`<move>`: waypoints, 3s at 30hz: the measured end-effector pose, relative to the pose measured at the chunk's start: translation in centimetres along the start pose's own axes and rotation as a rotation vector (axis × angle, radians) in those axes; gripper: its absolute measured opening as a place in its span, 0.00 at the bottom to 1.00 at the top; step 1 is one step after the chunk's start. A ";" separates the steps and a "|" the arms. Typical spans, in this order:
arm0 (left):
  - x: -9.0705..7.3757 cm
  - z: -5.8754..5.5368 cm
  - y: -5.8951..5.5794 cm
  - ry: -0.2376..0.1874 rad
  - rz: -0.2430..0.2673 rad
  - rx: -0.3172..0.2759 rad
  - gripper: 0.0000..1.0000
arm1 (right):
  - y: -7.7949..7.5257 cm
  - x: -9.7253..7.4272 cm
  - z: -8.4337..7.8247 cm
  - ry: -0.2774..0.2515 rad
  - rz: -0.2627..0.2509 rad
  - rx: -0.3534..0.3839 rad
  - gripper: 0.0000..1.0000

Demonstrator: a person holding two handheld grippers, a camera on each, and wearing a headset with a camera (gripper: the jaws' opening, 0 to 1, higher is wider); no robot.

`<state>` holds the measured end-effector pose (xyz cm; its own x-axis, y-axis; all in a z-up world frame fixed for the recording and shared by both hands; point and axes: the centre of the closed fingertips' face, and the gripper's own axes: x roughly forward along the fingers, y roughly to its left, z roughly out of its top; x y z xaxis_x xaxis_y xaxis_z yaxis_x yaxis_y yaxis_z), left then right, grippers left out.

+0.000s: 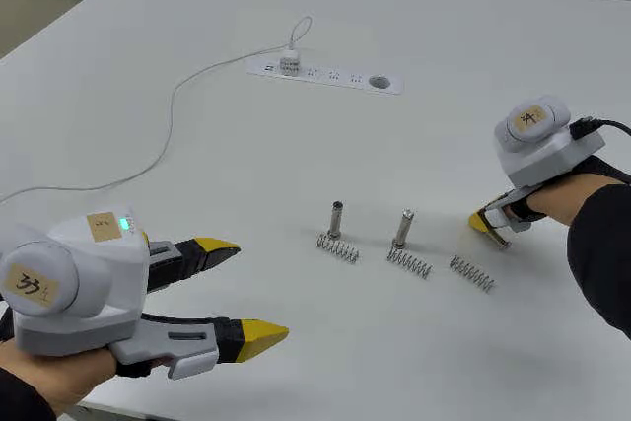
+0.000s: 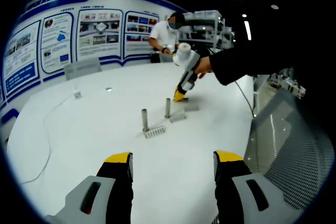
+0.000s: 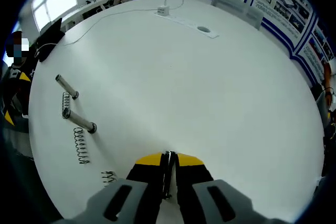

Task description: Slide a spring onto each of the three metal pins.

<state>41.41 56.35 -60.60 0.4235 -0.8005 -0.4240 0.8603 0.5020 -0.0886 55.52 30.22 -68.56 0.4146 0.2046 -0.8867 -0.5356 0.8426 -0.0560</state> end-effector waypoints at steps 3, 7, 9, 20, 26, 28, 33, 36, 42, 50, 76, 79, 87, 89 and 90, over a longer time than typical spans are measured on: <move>0.0 0.0 -0.1 0.001 0.000 0.001 0.63 | 0.0 0.0 -0.1 0.004 0.008 0.028 0.10; -0.1 0.0 -0.1 -0.001 0.001 0.001 0.63 | 0.0 0.0 -0.2 0.003 0.001 0.061 0.09; -0.1 0.1 -0.1 0.000 0.001 0.003 0.63 | 0.0 0.0 -0.2 -0.007 -0.010 0.093 0.09; 0.0 0.7 -0.2 -0.004 -0.004 0.018 0.62 | 1.0 -2.1 -0.2 -0.076 -0.001 0.118 0.09; 0.2 1.1 -0.3 -0.011 -0.011 0.029 0.62 | 1.4 -3.4 -0.7 -0.109 -0.013 0.116 0.09; 0.2 1.1 -0.4 -0.010 -0.012 0.032 0.62 | 1.6 -3.8 -0.7 -0.120 -0.021 0.109 0.09; 0.1 1.2 -0.5 -0.012 -0.012 0.035 0.62 | 2.0 -4.7 -0.7 -0.154 -0.029 0.105 0.09; 0.2 1.3 -0.5 -0.012 -0.014 0.038 0.62 | 2.2 -4.9 -0.8 -0.164 -0.031 0.108 0.09; 0.2 1.3 -0.6 -0.011 -0.016 0.042 0.62 | 2.5 -5.0 -0.8 -0.194 -0.035 0.110 0.09; 0.2 1.3 -0.6 -0.009 -0.018 0.043 0.62 | 3.1 -5.3 -0.5 -0.246 -0.020 0.108 0.09; 0.1 1.4 -1.0 -0.004 -0.024 0.050 0.62 | 4.3 -5.7 -0.7 -0.265 -0.003 0.063 0.09; 0.1 1.4 -1.0 -0.004 -0.024 0.051 0.62 | 4.4 -5.7 -0.9 -0.259 -0.004 0.059 0.11; 0.2 1.4 -1.1 -0.002 -0.028 0.052 0.62 | 4.3 -5.7 -1.3 -0.260 -0.005 0.059 0.12; 0.2 1.4 -1.1 -0.002 -0.029 0.053 0.62 | 4.2 -5.8 -1.5 -0.260 -0.004 0.063 0.12; 0.2 1.4 -1.2 -0.002 -0.029 0.053 0.62 | 4.2 -5.8 -1.6 -0.259 -0.005 0.061 0.12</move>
<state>40.90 55.16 -59.27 0.3989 -0.8152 -0.4199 0.8861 0.4606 -0.0525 49.69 31.72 -64.39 0.5956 0.3146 -0.7391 -0.4909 0.8709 -0.0249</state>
